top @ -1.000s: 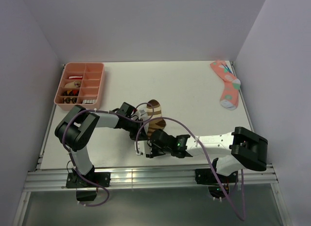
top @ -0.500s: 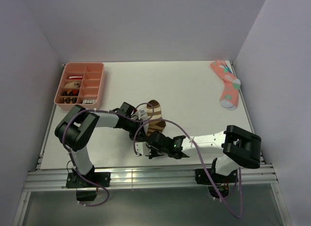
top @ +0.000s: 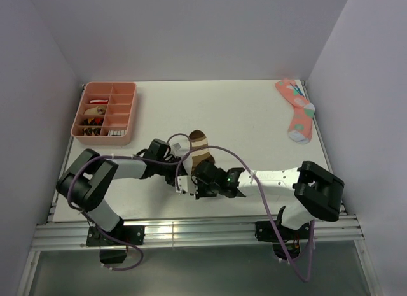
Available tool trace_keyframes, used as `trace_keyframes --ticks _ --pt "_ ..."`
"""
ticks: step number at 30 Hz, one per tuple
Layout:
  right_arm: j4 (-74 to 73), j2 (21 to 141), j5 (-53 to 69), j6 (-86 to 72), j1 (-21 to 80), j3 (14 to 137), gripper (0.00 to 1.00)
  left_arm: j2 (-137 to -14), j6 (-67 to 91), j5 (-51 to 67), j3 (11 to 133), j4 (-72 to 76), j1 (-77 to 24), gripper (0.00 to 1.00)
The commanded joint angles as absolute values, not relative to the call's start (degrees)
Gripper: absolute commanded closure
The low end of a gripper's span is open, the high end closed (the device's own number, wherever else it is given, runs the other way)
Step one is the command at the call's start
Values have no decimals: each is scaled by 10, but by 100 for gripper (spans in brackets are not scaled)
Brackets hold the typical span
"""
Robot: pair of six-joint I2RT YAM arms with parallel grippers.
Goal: Roll the socks
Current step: Roll the sock at the center of the board.
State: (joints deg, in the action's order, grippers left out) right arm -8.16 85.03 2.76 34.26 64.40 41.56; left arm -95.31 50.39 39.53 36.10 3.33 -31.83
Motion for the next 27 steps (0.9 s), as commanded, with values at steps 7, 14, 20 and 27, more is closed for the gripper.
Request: trace_keyframes --ticks 7,14,20,27 --pt "-195 847 93 364 579 487 100 -848 613 271 262 246 -318 74" --pt "-265 888 143 357 547 535 100 -782 597 199 218 291 -319 72" --pt "-344 948 203 358 498 606 100 -732 577 147 160 352 -320 68" --pt "-417 999 261 349 447 653 100 -740 580 127 101 473 -323 68"
